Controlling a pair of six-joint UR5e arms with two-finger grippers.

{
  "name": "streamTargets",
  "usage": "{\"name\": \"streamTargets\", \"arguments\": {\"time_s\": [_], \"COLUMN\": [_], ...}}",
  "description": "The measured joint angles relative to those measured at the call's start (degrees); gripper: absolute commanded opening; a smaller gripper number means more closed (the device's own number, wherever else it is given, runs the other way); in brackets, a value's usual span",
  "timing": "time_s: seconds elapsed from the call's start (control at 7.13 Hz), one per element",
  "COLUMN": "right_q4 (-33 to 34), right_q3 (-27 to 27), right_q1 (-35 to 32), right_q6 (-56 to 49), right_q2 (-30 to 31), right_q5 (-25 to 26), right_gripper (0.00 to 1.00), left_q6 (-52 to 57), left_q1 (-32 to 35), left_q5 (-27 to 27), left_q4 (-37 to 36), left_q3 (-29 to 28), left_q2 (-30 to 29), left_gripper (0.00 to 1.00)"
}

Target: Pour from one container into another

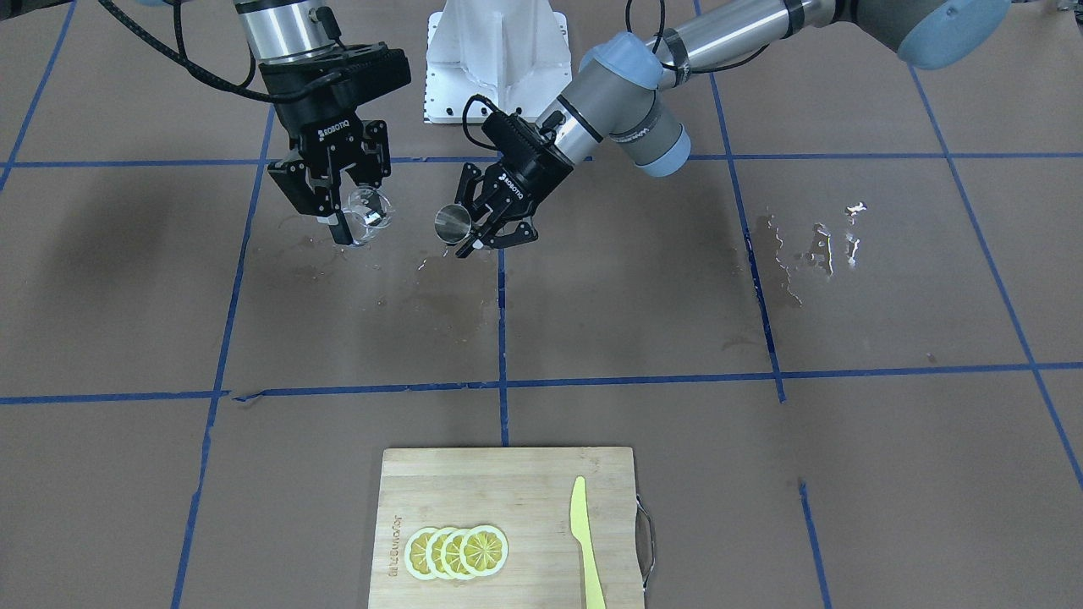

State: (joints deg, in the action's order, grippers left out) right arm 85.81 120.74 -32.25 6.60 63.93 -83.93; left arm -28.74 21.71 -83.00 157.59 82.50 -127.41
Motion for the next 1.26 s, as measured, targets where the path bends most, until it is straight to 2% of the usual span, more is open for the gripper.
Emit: {"name": "streamTargets", "arguments": {"time_s": [0.7,1.26], "right_q4": [6.85,8.29], "right_q3": [-0.36,-3.54], "right_q1": [4.13,4.71], "right_q6": [-9.52,-14.09], "right_q2": [-4.21,-7.77], "right_q5": [6.47,9.70], "right_gripper": [0.00,0.00], "left_q6": [0.00,0.00], "left_q1": [0.00,0.00], "left_q5": [0.05,0.06], "left_q4": [0.00,0.00], "left_q3": [-0.59,-0.67], "left_q2": [-0.36,-0.47], "left_gripper": [0.00,0.00]}}
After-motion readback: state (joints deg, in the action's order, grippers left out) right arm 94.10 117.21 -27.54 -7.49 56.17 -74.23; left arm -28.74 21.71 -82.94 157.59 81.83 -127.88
